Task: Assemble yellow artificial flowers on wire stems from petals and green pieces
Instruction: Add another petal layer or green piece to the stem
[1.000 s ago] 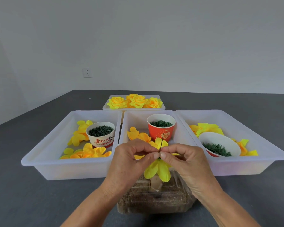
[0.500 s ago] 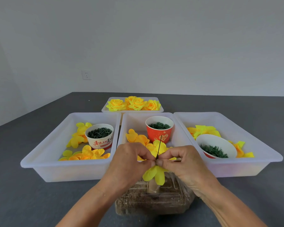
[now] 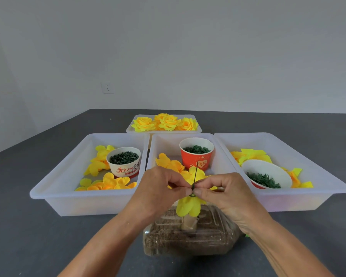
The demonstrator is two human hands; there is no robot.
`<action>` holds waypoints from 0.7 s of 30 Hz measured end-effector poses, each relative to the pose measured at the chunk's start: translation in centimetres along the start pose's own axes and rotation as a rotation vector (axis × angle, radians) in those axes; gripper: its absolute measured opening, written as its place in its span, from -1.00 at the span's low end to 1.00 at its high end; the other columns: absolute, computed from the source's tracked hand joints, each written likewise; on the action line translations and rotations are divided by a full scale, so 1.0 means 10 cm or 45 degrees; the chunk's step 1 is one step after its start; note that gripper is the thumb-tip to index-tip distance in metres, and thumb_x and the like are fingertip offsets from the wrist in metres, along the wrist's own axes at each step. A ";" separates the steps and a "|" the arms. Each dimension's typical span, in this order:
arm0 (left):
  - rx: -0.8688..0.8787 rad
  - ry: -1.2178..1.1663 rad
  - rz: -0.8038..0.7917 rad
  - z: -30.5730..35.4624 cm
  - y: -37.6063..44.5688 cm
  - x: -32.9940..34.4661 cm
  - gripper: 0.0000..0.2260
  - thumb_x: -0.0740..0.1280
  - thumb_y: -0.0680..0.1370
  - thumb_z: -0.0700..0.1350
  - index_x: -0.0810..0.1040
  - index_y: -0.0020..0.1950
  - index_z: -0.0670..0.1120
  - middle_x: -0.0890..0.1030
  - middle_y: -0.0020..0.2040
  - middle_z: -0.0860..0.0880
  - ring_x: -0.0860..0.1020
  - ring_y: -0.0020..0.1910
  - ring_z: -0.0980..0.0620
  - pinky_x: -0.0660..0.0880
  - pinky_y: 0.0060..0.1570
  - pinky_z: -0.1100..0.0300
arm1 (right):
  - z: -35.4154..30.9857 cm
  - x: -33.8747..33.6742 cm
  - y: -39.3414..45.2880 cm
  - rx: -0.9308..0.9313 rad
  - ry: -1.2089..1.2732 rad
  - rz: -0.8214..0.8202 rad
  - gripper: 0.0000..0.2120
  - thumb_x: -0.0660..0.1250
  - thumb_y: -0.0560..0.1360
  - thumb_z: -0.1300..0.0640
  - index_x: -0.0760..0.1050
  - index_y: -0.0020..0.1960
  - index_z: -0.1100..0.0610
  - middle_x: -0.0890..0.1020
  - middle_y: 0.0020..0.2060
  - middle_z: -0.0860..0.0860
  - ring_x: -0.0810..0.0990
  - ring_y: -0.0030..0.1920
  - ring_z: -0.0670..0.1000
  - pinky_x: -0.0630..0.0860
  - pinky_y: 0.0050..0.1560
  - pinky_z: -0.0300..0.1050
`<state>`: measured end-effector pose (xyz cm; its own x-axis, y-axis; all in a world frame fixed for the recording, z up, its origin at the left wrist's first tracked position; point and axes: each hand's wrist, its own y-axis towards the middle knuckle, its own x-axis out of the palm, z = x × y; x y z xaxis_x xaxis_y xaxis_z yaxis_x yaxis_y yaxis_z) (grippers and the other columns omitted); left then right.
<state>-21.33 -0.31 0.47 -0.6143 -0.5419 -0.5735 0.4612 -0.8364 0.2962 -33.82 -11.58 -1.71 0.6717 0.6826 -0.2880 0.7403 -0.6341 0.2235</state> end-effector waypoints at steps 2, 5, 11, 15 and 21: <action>0.029 0.084 -0.018 0.01 0.02 0.00 -0.97 0.47 0.41 -0.19 0.69 -0.18 -0.07 0.64 -0.27 0.07 0.56 -0.22 0.18 0.44 -0.15 0.37 | 0.00 -0.01 0.01 -0.039 -0.069 -0.010 -0.83 0.51 0.34 0.20 0.64 -0.36 -0.03 0.70 -0.26 -0.09 0.65 -0.16 -0.12 0.52 -0.11 -0.29; 0.096 0.207 -0.021 0.02 0.02 0.02 -0.98 0.45 0.43 -0.19 0.68 -0.18 -0.10 0.63 -0.22 0.03 0.54 -0.18 0.13 0.41 -0.13 0.33 | 0.00 -0.02 0.02 -0.120 -0.242 -0.036 -0.87 0.49 0.36 0.17 0.65 -0.31 -0.03 0.69 -0.26 -0.10 0.64 -0.14 -0.10 0.55 -0.03 -0.13; 0.115 0.209 0.025 -0.04 -0.02 0.07 -0.98 0.45 0.43 -0.18 0.67 -0.18 -0.12 0.63 -0.22 0.01 0.54 -0.16 0.06 0.42 -0.07 0.18 | 0.02 -0.01 0.01 -0.167 -0.258 -0.062 -0.82 0.46 0.40 0.18 0.62 -0.31 -0.06 0.69 -0.26 -0.08 0.63 -0.14 -0.11 0.54 -0.03 -0.15; 0.055 0.094 -0.024 -0.10 -0.01 0.02 -0.93 0.43 0.46 -0.15 0.70 -0.11 -0.08 0.65 -0.21 0.08 0.55 -0.20 0.21 0.43 -0.10 0.34 | 0.03 -0.02 -0.02 -0.024 0.003 -0.026 -0.89 0.40 0.44 0.13 0.68 -0.23 0.03 0.71 -0.20 -0.02 0.63 -0.11 -0.14 0.51 -0.07 -0.26; -0.032 -0.060 0.216 -0.15 0.03 -0.04 -0.90 0.40 0.49 -0.16 0.70 -0.15 -0.14 0.66 -0.28 0.02 0.57 -0.27 0.14 0.50 -0.13 0.18 | 0.01 0.07 -0.02 -0.103 0.022 0.020 -0.90 0.50 0.32 0.14 0.67 -0.29 -0.06 0.70 -0.19 -0.15 0.64 -0.08 -0.17 0.54 -0.04 -0.23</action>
<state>-19.98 -0.20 -0.33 -0.5557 -0.6788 -0.4801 0.5762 -0.7307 0.3662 -33.54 -11.04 -2.09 0.6830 0.6796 -0.2677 0.7293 -0.6138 0.3021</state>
